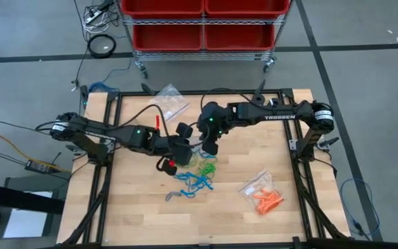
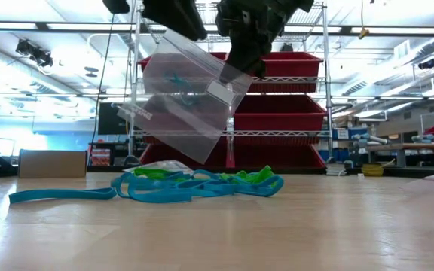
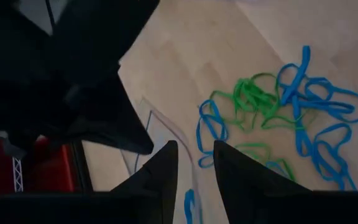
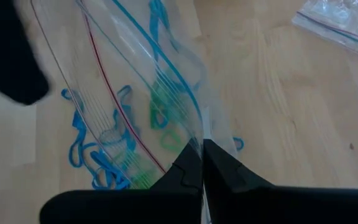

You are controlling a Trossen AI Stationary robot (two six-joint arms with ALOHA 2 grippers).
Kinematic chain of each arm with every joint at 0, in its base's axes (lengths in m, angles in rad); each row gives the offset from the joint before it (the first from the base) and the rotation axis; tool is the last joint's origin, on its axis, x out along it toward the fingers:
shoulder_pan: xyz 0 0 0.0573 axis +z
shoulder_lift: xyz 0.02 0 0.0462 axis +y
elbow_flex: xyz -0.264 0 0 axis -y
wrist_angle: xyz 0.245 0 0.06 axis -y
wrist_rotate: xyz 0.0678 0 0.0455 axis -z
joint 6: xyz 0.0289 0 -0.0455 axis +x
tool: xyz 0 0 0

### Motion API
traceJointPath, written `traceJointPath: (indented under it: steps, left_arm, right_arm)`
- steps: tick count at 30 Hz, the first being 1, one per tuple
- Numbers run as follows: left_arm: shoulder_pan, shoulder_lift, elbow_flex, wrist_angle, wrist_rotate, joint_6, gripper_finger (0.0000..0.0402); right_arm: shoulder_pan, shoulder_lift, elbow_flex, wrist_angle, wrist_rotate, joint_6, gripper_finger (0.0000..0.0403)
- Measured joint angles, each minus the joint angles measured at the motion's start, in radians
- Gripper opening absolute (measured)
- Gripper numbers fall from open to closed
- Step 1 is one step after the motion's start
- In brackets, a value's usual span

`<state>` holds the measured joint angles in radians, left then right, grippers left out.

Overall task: Sort rubber bands
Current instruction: Put the blue rubber band into the transparent zip bag

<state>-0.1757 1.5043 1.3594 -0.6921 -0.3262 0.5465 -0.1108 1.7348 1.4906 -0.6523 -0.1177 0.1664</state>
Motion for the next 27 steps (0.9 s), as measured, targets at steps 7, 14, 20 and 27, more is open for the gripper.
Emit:
traceJointPath:
  steps: [7, 14, 20, 27]
  left_arm:
    - [0.059, 0.033, 0.0, -0.069, 0.109, -0.014, 0.0113]
    - [0.077, 0.096, 0.0, -0.106, 0.062, -0.023, 0.0107]
    - [0.066, 0.1, 0.0, -0.082, -0.101, 0.018, 0.0051]
    - [0.037, 0.101, 0.0, -0.092, -0.161, 0.075, 0.0007]
  right_arm:
    - [0.0, 0.0, 0.0, 0.005, -0.003, 0.006, 0.0]
    - [0.0, 0.0, 0.0, 0.013, -0.003, 0.006, 0.0]
    - [0.0, 0.0, 0.0, 0.005, -0.017, 0.006, 0.0]
    - [0.0, 0.0, 0.0, 0.014, -0.068, -0.005, 0.0]
